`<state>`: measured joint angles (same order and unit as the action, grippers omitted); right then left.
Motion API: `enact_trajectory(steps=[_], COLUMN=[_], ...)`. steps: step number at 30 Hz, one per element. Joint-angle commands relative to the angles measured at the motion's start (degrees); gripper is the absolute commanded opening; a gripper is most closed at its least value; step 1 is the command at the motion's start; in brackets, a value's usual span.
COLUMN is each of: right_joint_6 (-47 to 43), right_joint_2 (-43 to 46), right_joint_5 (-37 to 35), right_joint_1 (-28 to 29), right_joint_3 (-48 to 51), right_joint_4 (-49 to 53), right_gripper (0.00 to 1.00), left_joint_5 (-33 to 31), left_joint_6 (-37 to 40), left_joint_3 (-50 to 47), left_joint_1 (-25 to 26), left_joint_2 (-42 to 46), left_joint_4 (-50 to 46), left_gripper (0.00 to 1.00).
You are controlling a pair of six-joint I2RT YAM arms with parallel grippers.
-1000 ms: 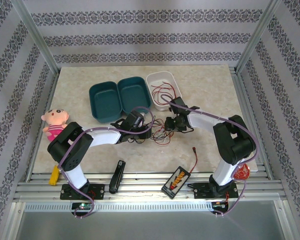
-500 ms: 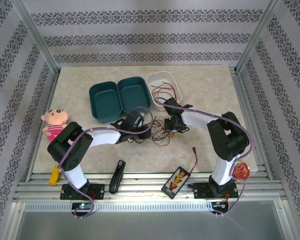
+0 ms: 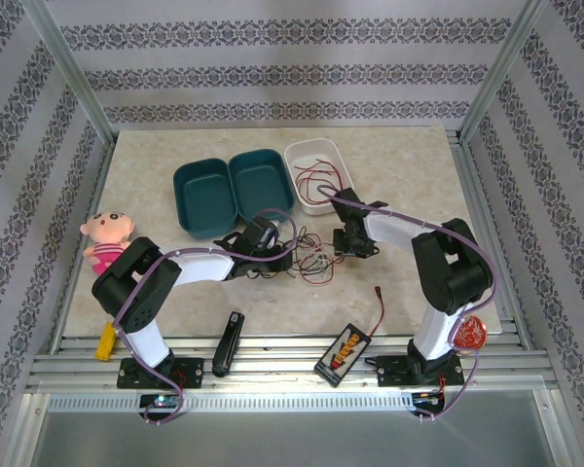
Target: Untangle the cables
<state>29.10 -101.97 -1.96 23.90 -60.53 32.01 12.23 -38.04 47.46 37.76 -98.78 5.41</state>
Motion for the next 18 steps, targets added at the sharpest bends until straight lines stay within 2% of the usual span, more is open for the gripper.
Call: enact_trajectory(steps=[1,9,15,18], right_joint_6=[2.3,3.0,0.8,1.0], right_joint_2=[1.3,2.5,3.5,2.0], right_joint_5=[-3.2,-6.4,2.0,3.7], right_joint_1=[-1.0,-2.7,-0.1,2.3], right_joint_3=[0.5,0.7,-0.4,-3.0], right_joint_4=[4.8,7.4,4.4,5.4], right_gripper=[0.33,0.29,0.28,0.3], left_joint_5=[-0.3,-1.1,0.0,1.1], left_joint_6=[-1.1,-1.5,-0.6,-0.2], left_joint_3=[-1.1,-2.9,-2.2,-1.6], left_joint_1=[-0.7,-1.4,-1.4,-1.4], left_joint_2=[2.1,3.8,3.7,3.7], left_joint_4=[0.5,0.4,0.7,1.1], left_gripper=[0.35,0.35,0.35,0.36])
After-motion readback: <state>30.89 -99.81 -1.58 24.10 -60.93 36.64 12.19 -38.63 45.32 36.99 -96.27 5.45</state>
